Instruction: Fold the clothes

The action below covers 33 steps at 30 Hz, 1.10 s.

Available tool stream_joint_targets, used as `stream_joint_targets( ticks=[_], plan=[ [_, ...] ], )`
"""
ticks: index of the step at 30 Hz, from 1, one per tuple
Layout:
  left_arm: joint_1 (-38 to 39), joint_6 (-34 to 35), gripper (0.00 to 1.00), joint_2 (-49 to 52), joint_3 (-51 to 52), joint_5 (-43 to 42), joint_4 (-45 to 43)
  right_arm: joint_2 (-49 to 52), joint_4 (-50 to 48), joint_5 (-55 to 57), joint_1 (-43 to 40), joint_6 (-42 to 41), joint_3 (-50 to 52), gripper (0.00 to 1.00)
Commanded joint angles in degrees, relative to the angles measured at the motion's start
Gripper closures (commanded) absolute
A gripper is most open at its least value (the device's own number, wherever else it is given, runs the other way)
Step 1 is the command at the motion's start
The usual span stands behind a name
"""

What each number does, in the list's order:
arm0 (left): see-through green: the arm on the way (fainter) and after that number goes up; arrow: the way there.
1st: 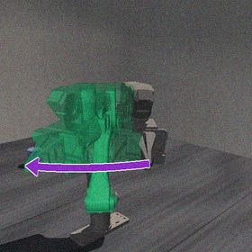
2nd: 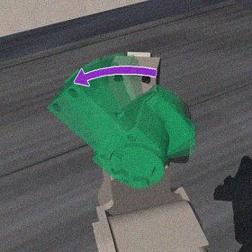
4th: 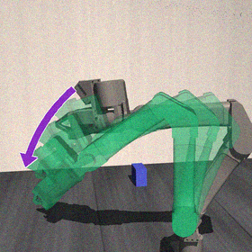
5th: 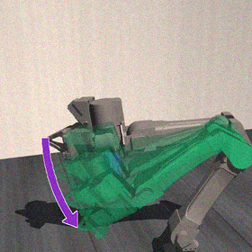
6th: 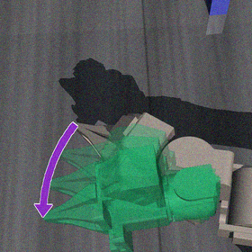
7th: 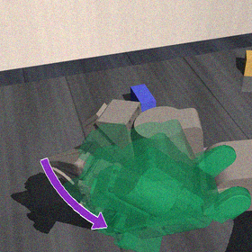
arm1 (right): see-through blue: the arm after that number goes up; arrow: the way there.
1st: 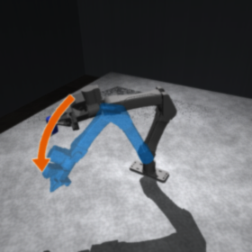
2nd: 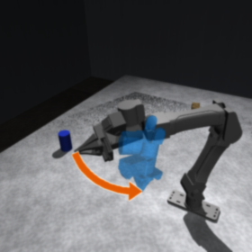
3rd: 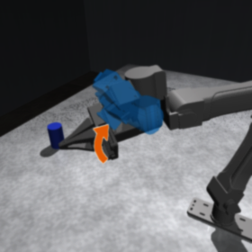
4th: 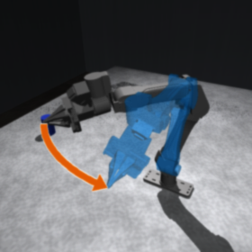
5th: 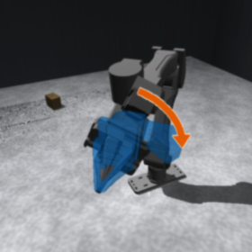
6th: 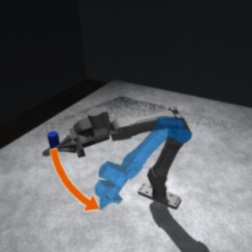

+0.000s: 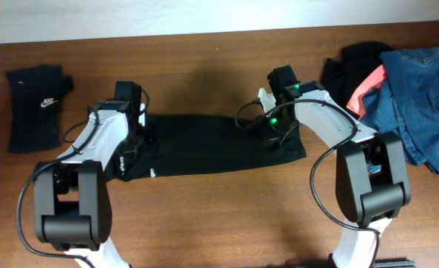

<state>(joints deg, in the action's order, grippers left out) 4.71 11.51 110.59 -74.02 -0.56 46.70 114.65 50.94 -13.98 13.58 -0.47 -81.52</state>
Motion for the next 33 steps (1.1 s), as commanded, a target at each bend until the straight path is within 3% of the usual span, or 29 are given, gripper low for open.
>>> stream_joint_targets(
  ticks=[1, 7, 23, 33],
  plan=[
    [-0.26, -0.87, 0.99, 0.44, 0.15, 0.61, 0.96, -0.61, 1.90, 3.17, -0.15, -0.46, 0.09, 0.96],
    [-0.26, -0.87, 0.99, 0.44, 0.15, 2.89, 3.37, -0.61, 4.72, 10.71, -0.68, -3.02, 0.09, 0.96],
    [-0.26, -0.87, 0.99, 0.44, 0.17, 5.16, 5.05, -0.76, 11.23, 10.78, -9.88, -2.97, -0.02, 0.96],
    [-0.26, -0.87, 0.99, 0.44, 2.25, 5.16, 4.70, -9.94, 12.76, 1.53, -8.52, -2.75, -3.41, 0.95]
  ],
)
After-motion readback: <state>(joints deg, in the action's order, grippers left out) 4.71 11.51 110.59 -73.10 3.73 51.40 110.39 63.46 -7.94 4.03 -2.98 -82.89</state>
